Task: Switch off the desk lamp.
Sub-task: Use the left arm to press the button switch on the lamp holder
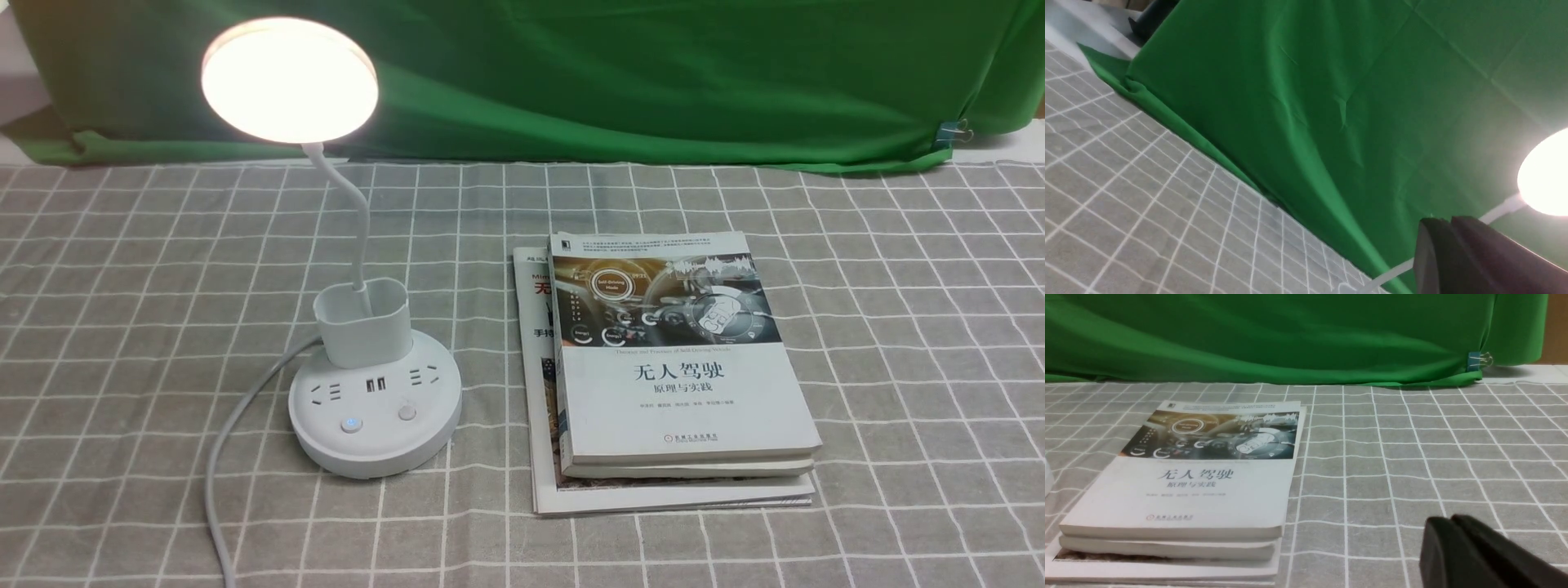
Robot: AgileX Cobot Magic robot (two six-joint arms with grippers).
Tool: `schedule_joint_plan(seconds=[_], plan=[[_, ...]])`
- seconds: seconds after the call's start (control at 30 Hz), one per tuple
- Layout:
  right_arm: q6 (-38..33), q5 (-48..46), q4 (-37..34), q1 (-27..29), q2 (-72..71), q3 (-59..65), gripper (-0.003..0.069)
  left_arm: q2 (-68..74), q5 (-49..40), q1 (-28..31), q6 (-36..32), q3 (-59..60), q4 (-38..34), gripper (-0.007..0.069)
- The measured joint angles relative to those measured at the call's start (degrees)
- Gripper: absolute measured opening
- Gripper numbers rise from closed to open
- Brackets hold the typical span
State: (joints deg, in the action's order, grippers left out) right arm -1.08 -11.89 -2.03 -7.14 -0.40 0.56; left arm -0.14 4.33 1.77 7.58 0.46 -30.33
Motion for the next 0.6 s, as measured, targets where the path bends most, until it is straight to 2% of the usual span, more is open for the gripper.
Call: schedule_joint_plan(seconds=[0.17,0.2,0.27,0.4,0.43,0.47,0.5,0.6], plan=[[0.0,0.0,0.0,0.0,0.0,0.0,0.0036,4.12,-14.95,0.0,-0.74,-10.55,5.69,0.0006],[0.0,0.0,0.0,0.0,0.0,0.0,0.0036,4.62,-14.95,0.0,-0.92,-10.55,5.69,0.0006],[0.0,0.0,0.0,0.0,0.0,0.0,0.0036,13.68,-27.93,0.0,-3.8,-20.47,9.92,0.0006],[0.0,0.0,0.0,0.0,0.0,0.0,0.0036,31.08,-48.47,0.0,-12.76,-34.18,12.04,0.0006],[0.0,0.0,0.0,0.0,0.0,0.0,0.0036,32.03,-48.47,-0.05,-12.76,-34.18,12.0,0.0006],[0.0,0.0,0.0,0.0,0.0,0.0,0.0036,39.28,-54.21,-0.12,-16.45,-38.44,12.18,0.0006],[0.0,0.0,0.0,0.0,0.0,0.0,0.0036,43.45,-55.88,-0.49,-17.46,-40.17,12.1,0.0006],[0.0,0.0,0.0,0.0,0.0,0.0,0.0036,50.95,-55.85,-2.73,-19.65,-42.45,11.98,0.0006]])
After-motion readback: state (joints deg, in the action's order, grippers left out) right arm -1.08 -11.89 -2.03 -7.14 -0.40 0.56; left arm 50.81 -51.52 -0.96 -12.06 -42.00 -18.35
